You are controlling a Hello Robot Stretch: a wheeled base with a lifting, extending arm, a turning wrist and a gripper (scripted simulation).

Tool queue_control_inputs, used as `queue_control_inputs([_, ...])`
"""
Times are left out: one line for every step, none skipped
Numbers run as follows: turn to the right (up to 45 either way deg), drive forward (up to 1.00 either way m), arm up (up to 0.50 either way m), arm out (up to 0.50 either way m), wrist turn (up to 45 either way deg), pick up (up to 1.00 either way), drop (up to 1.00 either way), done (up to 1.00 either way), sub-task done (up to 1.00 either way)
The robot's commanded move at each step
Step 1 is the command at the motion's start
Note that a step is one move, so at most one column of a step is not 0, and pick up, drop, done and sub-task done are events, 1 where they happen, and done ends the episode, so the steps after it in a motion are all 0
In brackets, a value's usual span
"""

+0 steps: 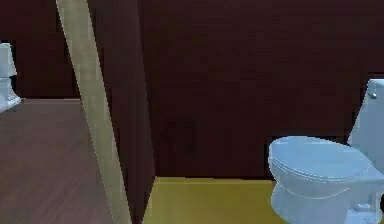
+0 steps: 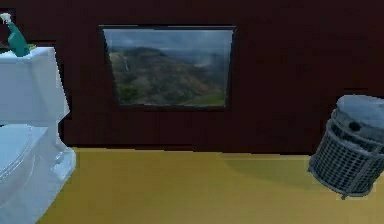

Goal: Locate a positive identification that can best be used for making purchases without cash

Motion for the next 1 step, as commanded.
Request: queue_control_inputs([-39.0, 0.0, 0.0, 0.0, 0.0, 0.0, 0.0, 0.0, 0.0])
